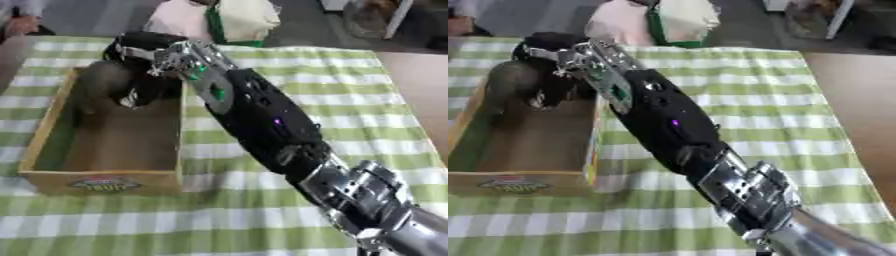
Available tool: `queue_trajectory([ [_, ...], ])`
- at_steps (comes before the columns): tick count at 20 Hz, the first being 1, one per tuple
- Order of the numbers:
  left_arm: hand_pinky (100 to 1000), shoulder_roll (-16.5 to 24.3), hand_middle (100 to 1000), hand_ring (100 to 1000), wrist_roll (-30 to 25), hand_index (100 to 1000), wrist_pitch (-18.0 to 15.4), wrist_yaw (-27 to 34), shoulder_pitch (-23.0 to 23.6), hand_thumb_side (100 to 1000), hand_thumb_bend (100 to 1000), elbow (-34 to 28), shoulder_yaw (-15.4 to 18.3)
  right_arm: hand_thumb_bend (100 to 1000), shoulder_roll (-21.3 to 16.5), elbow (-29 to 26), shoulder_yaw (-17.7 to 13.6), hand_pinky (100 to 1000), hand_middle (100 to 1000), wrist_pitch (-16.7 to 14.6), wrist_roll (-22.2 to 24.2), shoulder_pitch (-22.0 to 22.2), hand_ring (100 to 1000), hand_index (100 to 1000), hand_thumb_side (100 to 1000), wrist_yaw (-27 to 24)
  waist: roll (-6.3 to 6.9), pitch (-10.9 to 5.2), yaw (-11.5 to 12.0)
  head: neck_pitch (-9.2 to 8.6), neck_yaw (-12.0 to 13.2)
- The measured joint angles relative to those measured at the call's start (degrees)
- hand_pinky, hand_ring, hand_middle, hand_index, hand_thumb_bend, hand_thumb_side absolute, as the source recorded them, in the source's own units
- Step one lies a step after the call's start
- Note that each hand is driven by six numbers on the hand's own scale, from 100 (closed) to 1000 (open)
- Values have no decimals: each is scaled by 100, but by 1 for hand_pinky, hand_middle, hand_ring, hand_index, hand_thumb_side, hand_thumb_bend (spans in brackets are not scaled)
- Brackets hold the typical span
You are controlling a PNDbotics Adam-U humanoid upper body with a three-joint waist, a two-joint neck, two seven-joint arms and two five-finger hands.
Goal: Pick up objects on the table and place them in the box.
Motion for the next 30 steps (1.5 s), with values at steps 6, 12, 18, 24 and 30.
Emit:
queue_trajectory([
  [6, 450, -1, 669, 560, -1, 778, -2, 3, -27, 751, 252, 0, 0, 100, 173, 408, 37, 739, 306, -295, -86, 83, 548, 416, 240, 673, -15, 21, 19, -2, -12],
  [12, 450, -2, 669, 560, -2, 777, -3, 4, -30, 754, 254, 0, -2, 100, 340, 686, 35, 806, 686, -533, 11, 86, 755, 736, 122, 1053, -32, 39, 19, -2, -46],
  [18, 450, -2, 669, 560, -3, 777, -2, 6, -30, 754, 257, 0, -29, 100, 352, 747, -35, 920, 911, -862, 534, 54, 962, 976, 719, 1130, -32, 43, 17, -3, -45],
  [24, 450, -3, 668, 561, -10, 778, -2, 6, -30, 752, 260, 0, -31, 281, 347, 598, -77, 951, 951, -995, 1018, -85, 993, 1000, 715, 940, -32, 39, 13, -3, -38],
  [30, 451, -3, 668, 561, -15, 778, -2, 6, -30, 748, 262, 0, -31, 335, 313, 325, -139, 957, 962, -965, 1117, -139, 1000, 1000, 685, 650, -34, 13, 3, -3, 0],
])
